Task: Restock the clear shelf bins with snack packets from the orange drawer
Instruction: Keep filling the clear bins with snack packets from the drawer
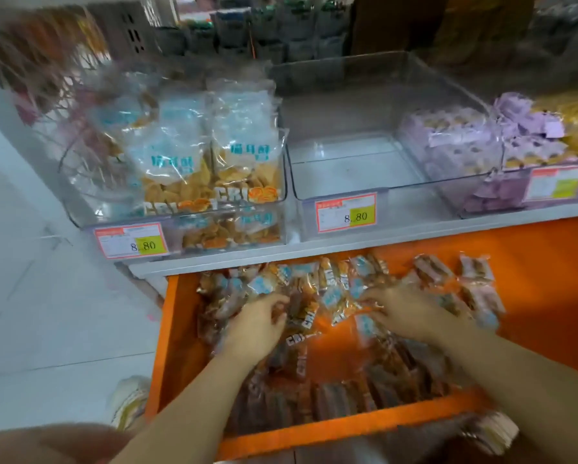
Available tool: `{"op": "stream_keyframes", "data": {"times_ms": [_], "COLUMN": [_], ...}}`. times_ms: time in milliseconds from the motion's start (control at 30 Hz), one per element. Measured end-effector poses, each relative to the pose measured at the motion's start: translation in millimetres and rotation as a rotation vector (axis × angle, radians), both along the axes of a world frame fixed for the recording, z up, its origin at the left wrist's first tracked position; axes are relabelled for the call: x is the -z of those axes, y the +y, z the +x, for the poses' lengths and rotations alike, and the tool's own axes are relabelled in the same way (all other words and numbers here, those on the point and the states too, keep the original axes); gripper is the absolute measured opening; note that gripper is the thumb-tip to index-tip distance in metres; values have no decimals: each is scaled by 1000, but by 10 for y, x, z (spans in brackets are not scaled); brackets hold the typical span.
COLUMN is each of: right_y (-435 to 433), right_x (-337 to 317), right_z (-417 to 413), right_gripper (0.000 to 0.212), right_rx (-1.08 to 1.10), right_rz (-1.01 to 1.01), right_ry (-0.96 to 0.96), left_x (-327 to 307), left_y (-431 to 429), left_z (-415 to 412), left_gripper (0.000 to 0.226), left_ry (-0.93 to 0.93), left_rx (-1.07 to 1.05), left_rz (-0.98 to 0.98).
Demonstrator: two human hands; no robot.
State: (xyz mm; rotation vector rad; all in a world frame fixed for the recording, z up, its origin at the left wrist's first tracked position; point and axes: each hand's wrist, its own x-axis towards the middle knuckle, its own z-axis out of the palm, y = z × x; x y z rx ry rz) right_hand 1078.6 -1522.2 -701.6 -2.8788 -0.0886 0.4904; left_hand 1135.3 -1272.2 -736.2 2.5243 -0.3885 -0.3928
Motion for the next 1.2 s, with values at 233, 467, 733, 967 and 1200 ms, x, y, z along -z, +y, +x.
{"op": "stream_keyframes", "data": {"times_ms": [233,467,733,967,1200], "right_y": [-260,-376,-301,-193,153], "right_x": [797,1302,1329,1299,1374], "right_z": [494,644,699,603,491], "right_gripper": [60,90,70,92,88], "right_rx": [113,203,199,434,420], "right_rz": [38,-208,-63,259,371], "right_ry": [231,353,317,366,393], "left_x": [644,1279,1337,1387,1327], "left_y": [-230,-428,-426,-434,-444], "left_z": [459,372,204,86,57], "left_gripper": [52,74,55,69,109], "left_ry": [205,369,449,445,511], "left_rx": [8,176,221,156,322], "left_rz": [115,246,101,177,333]}}
